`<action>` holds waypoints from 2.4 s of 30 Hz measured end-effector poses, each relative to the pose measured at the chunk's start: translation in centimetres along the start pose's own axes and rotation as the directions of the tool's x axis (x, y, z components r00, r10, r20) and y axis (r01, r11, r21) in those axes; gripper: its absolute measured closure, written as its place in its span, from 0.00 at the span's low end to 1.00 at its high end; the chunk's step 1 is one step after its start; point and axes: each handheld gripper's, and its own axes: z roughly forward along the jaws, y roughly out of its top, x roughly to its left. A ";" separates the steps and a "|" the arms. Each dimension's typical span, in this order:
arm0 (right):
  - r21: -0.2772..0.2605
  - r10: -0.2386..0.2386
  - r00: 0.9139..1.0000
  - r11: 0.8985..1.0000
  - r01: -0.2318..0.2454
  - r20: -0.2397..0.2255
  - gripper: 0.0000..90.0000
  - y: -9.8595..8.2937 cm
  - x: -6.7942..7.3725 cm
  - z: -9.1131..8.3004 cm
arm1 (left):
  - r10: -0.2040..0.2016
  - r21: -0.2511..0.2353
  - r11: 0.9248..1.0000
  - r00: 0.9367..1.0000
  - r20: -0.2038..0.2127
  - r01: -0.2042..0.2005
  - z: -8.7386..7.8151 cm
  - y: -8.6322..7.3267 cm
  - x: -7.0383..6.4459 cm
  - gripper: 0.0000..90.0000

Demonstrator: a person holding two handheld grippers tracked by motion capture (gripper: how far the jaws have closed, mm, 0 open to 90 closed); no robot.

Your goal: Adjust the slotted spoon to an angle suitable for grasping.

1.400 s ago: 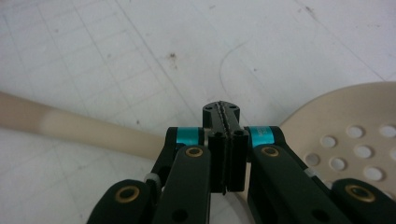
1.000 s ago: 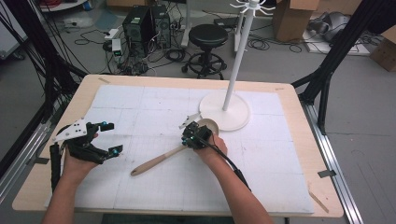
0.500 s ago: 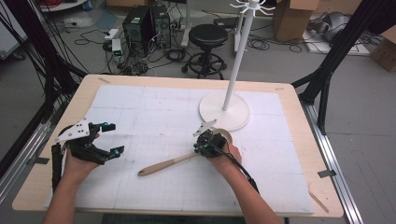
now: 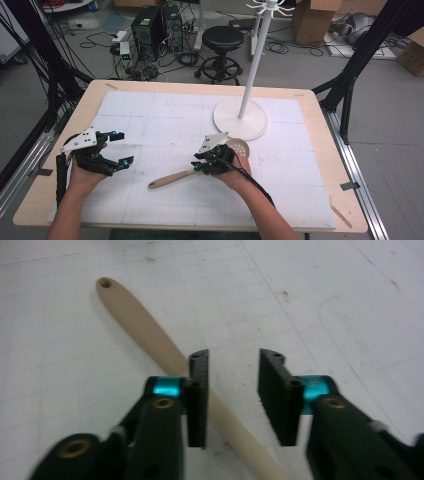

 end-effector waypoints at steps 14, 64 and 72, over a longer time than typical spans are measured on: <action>0.098 -0.075 0.992 0.992 0.085 -0.105 0.51 0.2 1.0 3.6 | 0.001 0.005 1.000 1.000 0.004 -0.001 0.1 0.0 0.0 0.06; 0.020 0.170 0.984 0.985 -0.171 0.053 0.60 -8.6 -3.5 -6.4 | -0.002 0.023 1.000 1.000 0.012 0.002 0.5 -0.2 0.0 0.06; -0.178 0.202 0.975 0.967 -0.183 0.097 0.45 -8.0 -3.5 -9.9 | -0.002 0.001 1.000 1.000 0.027 0.002 0.7 -0.1 0.0 0.06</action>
